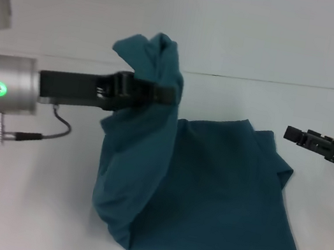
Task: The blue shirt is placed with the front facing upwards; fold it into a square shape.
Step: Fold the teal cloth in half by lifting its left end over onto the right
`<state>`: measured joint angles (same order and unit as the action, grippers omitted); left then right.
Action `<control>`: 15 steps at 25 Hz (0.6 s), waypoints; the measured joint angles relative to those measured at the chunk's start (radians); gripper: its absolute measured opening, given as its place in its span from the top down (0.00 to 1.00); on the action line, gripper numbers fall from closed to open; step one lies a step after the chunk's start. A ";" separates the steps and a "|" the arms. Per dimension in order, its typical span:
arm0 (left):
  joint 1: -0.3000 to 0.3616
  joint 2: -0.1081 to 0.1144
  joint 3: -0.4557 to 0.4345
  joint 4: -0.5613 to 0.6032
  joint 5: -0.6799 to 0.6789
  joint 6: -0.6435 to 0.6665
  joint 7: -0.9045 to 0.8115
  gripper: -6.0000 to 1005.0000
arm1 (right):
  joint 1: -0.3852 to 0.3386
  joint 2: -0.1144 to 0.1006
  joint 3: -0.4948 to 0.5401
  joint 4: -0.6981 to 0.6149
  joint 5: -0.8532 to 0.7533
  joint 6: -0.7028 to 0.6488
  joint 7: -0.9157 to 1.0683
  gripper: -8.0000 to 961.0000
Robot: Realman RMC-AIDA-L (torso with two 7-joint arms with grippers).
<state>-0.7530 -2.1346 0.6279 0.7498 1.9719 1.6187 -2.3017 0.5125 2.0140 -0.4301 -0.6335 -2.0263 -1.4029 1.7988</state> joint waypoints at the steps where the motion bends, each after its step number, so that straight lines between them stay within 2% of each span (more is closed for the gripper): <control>1: -0.005 -0.003 0.002 -0.012 0.000 -0.008 0.007 0.95 | 0.000 0.001 -0.002 0.000 0.000 0.000 0.000 0.02; 8: -0.051 -0.026 0.011 -0.110 -0.002 -0.067 0.059 0.95 | -0.002 0.001 -0.007 0.000 0.000 0.000 0.001 0.02; 15: -0.107 -0.029 0.018 -0.230 -0.016 -0.138 0.122 0.95 | -0.004 0.002 -0.008 0.000 0.002 -0.004 0.003 0.02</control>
<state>-0.8601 -2.1638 0.6456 0.5203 1.9558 1.4811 -2.1795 0.5089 2.0156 -0.4382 -0.6334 -2.0239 -1.4072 1.8017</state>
